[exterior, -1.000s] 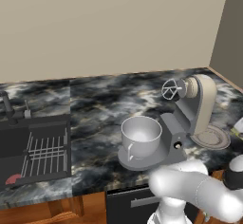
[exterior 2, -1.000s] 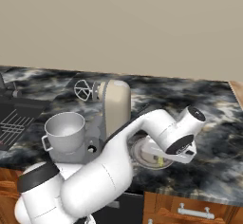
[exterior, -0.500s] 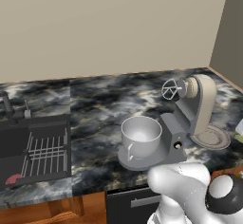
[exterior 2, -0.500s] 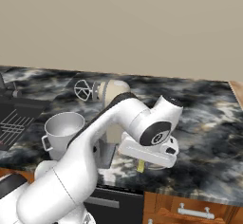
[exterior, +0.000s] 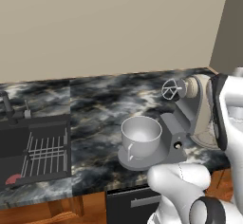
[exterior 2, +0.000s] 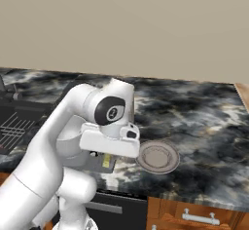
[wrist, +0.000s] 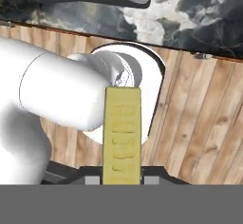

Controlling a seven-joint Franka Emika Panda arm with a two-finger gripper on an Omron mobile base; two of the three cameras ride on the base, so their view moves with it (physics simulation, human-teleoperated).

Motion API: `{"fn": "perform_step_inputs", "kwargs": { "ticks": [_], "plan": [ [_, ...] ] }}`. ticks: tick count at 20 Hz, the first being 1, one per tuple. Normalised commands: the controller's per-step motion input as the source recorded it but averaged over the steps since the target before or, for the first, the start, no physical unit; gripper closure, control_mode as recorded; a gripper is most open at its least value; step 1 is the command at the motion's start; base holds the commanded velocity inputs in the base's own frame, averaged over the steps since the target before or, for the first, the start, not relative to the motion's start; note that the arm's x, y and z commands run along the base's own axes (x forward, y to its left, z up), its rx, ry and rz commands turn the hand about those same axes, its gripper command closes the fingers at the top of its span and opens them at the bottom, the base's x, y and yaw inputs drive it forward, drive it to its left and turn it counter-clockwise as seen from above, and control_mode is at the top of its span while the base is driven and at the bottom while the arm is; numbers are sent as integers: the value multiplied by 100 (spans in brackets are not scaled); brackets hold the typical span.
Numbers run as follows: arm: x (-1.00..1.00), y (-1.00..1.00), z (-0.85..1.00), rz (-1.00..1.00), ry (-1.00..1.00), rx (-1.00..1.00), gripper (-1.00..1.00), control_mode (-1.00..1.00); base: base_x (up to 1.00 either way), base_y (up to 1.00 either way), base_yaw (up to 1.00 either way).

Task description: Add butter and sugar cubes to the stand mixer bowl and then turn on the stand mixer to begin making frosting.

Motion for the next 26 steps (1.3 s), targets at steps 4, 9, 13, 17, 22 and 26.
{"fn": "perform_step_inputs", "kwargs": {
  "ticks": [4, 9, 13, 17, 22, 26],
  "plan": [
    [0, 100, 7, 13, 5, -2, 100, -100, 0, 0, 0],
    [0, 97, 4, 9, 0, -3, 100, -100, 0, 0, 0],
    [1, 68, 46, 5, 0, -6, 100, -100, 0, 0, 0],
    [10, 47, 60, 2, -3, -9, 100, -100, 0, 0, 0],
    [14, 18, 1, 0, 0, -3, 100, -100, 0, 0, 0],
    [29, 13, 0, 0, -1, 0, 100, -100, 0, 0, 0]
  ]
}}
